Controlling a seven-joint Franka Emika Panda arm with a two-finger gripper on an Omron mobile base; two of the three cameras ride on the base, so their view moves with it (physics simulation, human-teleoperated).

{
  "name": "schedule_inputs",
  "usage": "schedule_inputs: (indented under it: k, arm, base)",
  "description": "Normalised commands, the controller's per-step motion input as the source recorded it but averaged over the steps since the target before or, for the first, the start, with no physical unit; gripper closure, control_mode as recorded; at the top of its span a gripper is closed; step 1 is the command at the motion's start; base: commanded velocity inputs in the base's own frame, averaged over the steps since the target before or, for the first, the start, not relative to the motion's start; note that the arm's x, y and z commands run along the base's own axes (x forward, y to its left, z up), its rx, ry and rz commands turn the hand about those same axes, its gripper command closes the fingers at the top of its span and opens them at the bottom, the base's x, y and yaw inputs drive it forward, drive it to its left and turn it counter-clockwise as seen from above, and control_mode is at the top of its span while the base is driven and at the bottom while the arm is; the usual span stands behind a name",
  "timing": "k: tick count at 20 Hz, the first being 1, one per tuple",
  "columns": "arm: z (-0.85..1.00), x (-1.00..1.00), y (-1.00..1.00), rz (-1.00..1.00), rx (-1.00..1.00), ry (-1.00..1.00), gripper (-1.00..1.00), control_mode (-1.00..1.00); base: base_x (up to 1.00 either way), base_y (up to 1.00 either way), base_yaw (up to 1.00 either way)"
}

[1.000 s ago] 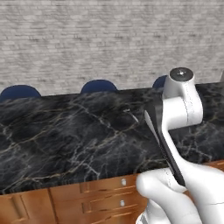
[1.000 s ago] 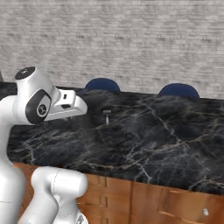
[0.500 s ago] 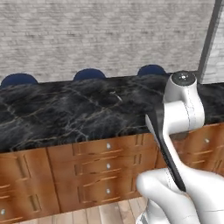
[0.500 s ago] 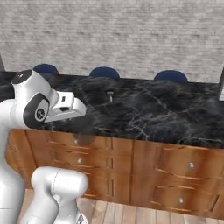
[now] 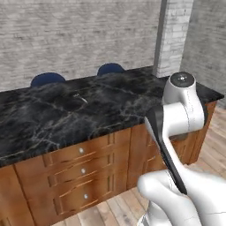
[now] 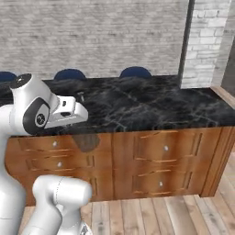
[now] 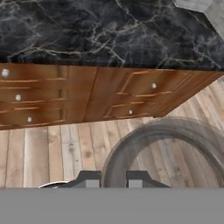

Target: Pick the jar and jar from the dining table and place them in the open cabinet. Close the cabinet after placing the objects.

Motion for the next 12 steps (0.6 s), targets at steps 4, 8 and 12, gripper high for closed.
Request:
schedule_inputs:
  k: [4,8,12]
  arm:
    - [0.00,0.00,0.00,0.00,0.00,0.00,1.00,1.00]
    - [0.00,0.00,0.00,0.00,0.00,0.00,1.00,1.00]
    - [0.00,0.00,0.00,0.00,0.00,0.00,1.00,1.00]
  base:
    - [0.00,-0.22,-0.61]
    - [0.00,-0.29,-0.58]
    - [0.02,-0.31,-0.56]
